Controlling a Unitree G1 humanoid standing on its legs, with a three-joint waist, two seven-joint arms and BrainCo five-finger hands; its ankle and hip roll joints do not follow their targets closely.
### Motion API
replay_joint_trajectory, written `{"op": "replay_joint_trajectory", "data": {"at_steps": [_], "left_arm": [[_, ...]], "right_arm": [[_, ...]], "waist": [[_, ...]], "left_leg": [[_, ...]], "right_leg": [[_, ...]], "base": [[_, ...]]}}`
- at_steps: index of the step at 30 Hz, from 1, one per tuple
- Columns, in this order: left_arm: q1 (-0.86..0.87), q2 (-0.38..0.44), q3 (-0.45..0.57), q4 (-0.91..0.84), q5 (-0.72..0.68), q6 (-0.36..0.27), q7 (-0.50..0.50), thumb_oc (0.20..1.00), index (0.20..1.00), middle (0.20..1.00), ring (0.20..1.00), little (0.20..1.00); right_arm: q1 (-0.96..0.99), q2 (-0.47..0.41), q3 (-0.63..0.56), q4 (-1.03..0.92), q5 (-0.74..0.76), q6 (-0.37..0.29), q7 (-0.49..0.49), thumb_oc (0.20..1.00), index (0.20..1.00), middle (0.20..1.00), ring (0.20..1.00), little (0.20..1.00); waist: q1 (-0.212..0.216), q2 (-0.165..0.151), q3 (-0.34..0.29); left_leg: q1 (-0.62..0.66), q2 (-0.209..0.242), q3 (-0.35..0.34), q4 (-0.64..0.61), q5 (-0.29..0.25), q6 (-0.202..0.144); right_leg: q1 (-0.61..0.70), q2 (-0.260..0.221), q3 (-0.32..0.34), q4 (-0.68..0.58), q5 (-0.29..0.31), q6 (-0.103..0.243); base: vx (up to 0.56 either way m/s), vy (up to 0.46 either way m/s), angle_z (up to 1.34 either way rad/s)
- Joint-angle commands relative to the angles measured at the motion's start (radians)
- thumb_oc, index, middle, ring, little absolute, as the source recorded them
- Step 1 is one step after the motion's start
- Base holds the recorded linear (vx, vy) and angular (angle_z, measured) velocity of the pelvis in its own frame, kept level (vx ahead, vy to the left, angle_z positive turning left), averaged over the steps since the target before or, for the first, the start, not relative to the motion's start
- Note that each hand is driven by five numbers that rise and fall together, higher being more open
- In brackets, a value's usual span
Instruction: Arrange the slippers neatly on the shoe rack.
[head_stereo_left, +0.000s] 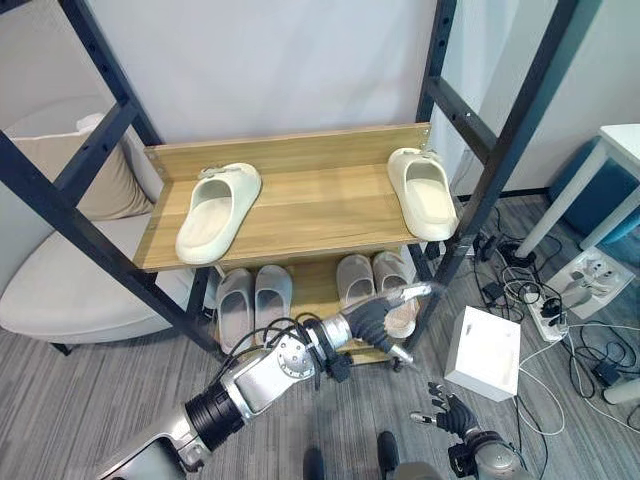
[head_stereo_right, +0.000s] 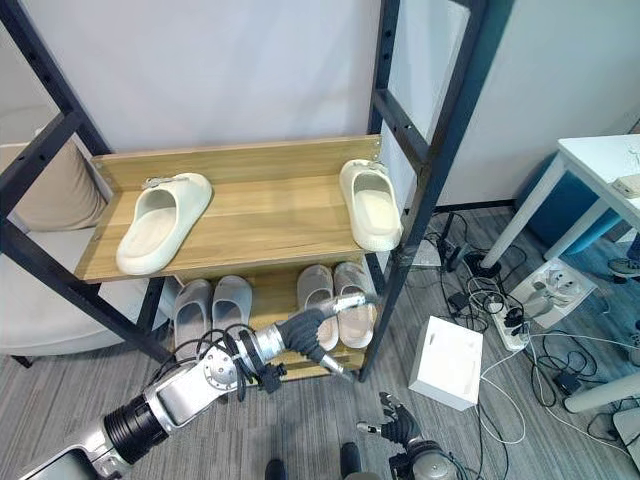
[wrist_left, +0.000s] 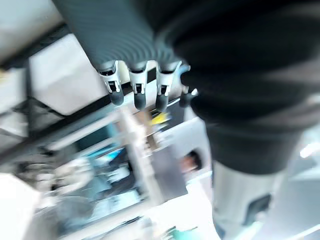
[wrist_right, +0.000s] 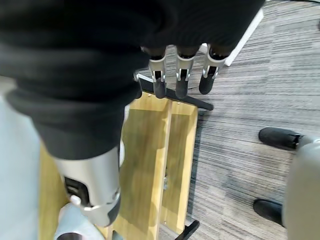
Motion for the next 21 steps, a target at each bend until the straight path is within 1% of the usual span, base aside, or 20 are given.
{"op": "replay_joint_trajectory", "data": {"at_steps": [1, 2, 3, 4, 6, 7, 8, 9, 10, 11, 12, 14, 18, 21], "left_arm": [[-0.106, -0.03, 0.187, -0.051, -0.148, -0.086, 0.1, 1.0, 1.0, 1.0, 1.0, 1.0], [-0.106, -0.029, 0.188, -0.051, -0.148, -0.086, 0.1, 1.0, 1.0, 1.0, 1.0, 1.0], [-0.129, -0.032, 0.29, -0.055, -0.111, -0.113, 0.197, 1.0, 1.0, 1.0, 1.0, 1.0], [-0.139, -0.023, 0.328, -0.046, -0.071, -0.121, 0.239, 1.0, 1.0, 1.0, 1.0, 1.0], [-0.193, 0.023, 0.399, 0.003, 0.096, -0.118, 0.371, 1.0, 1.0, 1.0, 1.0, 1.0], [-0.219, 0.051, 0.423, 0.043, 0.191, -0.101, 0.438, 1.0, 1.0, 1.0, 1.0, 1.0], [-0.273, 0.115, 0.43, 0.11, 0.325, -0.068, 0.508, 1.0, 1.0, 1.0, 1.0, 1.0], [-0.302, 0.165, 0.432, 0.143, 0.418, -0.047, 0.544, 1.0, 1.0, 1.0, 1.0, 1.0], [-0.33, 0.219, 0.425, 0.199, 0.505, -0.013, 0.583, 1.0, 1.0, 1.0, 1.0, 1.0], [-0.378, 0.313, 0.401, 0.275, 0.643, 0.041, 0.636, 1.0, 1.0, 1.0, 1.0, 1.0], [-0.419, 0.398, 0.363, 0.363, 0.744, 0.093, 0.664, 1.0, 1.0, 1.0, 1.0, 1.0], [-0.455, 0.473, 0.319, 0.436, 0.826, 0.136, 0.673, 1.0, 1.0, 1.0, 1.0, 1.0], [-0.481, 0.552, 0.258, 0.523, 0.949, 0.2, 0.674, 1.0, 1.0, 1.0, 1.0, 1.0], [-0.497, 0.599, 0.218, 0.573, 1.022, 0.234, 0.672, 1.0, 1.0, 1.0, 1.0, 1.0]], "right_arm": [[-0.057, 0.011, -0.02, -0.036, 0.021, -0.053, 0.003, 1.0, 1.0, 1.0, 1.0, 1.0], [-0.058, 0.01, -0.02, -0.035, 0.021, -0.053, 0.003, 1.0, 1.0, 1.0, 1.0, 1.0], [-0.059, 0.016, -0.014, -0.041, 0.021, -0.055, 0.005, 1.0, 1.0, 1.0, 1.0, 1.0], [-0.058, 0.017, -0.013, -0.044, 0.021, -0.057, 0.005, 1.0, 1.0, 1.0, 1.0, 1.0], [-0.058, 0.018, -0.01, -0.046, 0.023, -0.068, 0.006, 1.0, 1.0, 1.0, 1.0, 1.0], [-0.056, 0.015, -0.008, -0.049, 0.025, -0.075, 0.006, 1.0, 1.0, 1.0, 1.0, 1.0], [-0.059, 0.012, -0.003, -0.049, 0.032, -0.086, 0.005, 1.0, 1.0, 1.0, 1.0, 1.0], [-0.058, 0.008, 0.0, -0.049, 0.034, -0.096, 0.005, 1.0, 1.0, 1.0, 1.0, 1.0], [-0.058, 0.001, 0.004, -0.052, 0.037, -0.108, 0.004, 1.0, 1.0, 1.0, 1.0, 1.0], [-0.059, -0.014, 0.012, -0.061, 0.039, -0.118, 0.003, 1.0, 1.0, 1.0, 1.0, 1.0], [-0.053, -0.027, 0.021, -0.08, 0.044, -0.125, 0.005, 1.0, 1.0, 1.0, 1.0, 1.0], [-0.042, -0.038, 0.027, -0.09, 0.048, -0.134, 0.012, 1.0, 1.0, 1.0, 1.0, 1.0], [-0.017, -0.047, 0.033, -0.106, 0.056, -0.146, 0.014, 1.0, 1.0, 1.0, 1.0, 1.0], [-0.007, -0.049, 0.032, -0.11, 0.06, -0.153, 0.012, 1.0, 1.0, 1.0, 1.0, 1.0]], "waist": [[0.011, -0.01, 0.022], [0.011, -0.01, 0.023], [0.016, -0.013, 0.023], [0.018, -0.014, 0.021], [0.019, -0.016, 0.019], [0.018, -0.015, 0.02], [0.018, -0.013, 0.02], [0.017, -0.011, 0.019], [0.014, -0.007, 0.018], [0.01, 0.0, 0.019], [0.005, 0.007, 0.02], [0.001, 0.013, 0.02], [-0.003, 0.019, 0.021], [-0.002, 0.021, 0.021]], "left_leg": [[0.078, -0.016, -0.015, 0.002, -0.175, 0.01], [0.079, -0.016, -0.016, 0.002, -0.175, 0.009], [0.086, -0.016, -0.018, 0.002, -0.176, 0.007], [0.089, -0.016, -0.017, 0.002, -0.177, 0.006], [0.096, -0.015, -0.016, 0.002, -0.178, 0.003], [0.1, -0.015, -0.016, 0.002, -0.178, 0.002], [0.104, -0.014, -0.015, 0.002, -0.179, 0.001], [0.103, -0.014, -0.014, 0.002, -0.178, 0.001], [0.103, -0.014, -0.014, 0.002, -0.178, 0.0], [0.103, -0.014, -0.012, 0.002, -0.178, -0.001], [0.1, -0.015, -0.007, 0.002, -0.18, -0.001], [0.097, -0.015, -0.002, 0.002, -0.181, 0.0], [0.091, -0.013, 0.009, 0.002, -0.187, 0.001], [0.083, -0.014, 0.015, 0.002, -0.187, 0.002]], "right_leg": [[0.123, 0.003, -0.038, 0.002, -0.201, 0.032], [0.124, 0.003, -0.039, 0.002, -0.201, 0.032], [0.133, 0.004, -0.038, 0.002, -0.205, 0.029], [0.137, 0.005, -0.039, 0.002, -0.207, 0.028], [0.144, 0.005, -0.04, 0.002, -0.209, 0.027], [0.148, 0.005, -0.039, 0.002, -0.21, 0.027], [0.151, 0.006, -0.037, 0.002, -0.21, 0.028], [0.149, 0.006, -0.039, 0.002, -0.209, 0.029], [0.149, 0.006, -0.039, 0.002, -0.208, 0.031], [0.147, 0.004, -0.038, 0.002, -0.204, 0.036], [0.141, 0.003, -0.037, 0.002, -0.199, 0.041], [0.134, 0.002, -0.034, 0.002, -0.195, 0.046], [0.122, 0.0, -0.028, 0.002, -0.193, 0.052], [0.111, 0.001, -0.024, 0.002, -0.191, 0.056]], "base": [[0.01, -0.059, 0.01], [0.02, -0.052, 0.03], [0.03, -0.044, 0.06], [0.04, -0.056, 0.12], [0.03, -0.034, 0.08], [0.03, -0.029, 0.03], [0.03, -0.02, 0.05], [0.02, -0.012, 0.03], [0.0, 0.0, 0.0], [0.04, 0.02, -0.01], [0.06, 0.028, -0.03], [0.02, 0.014, -0.02], [0.03, 0.017, -0.05], [0.02, 0.015, -0.07]]}}
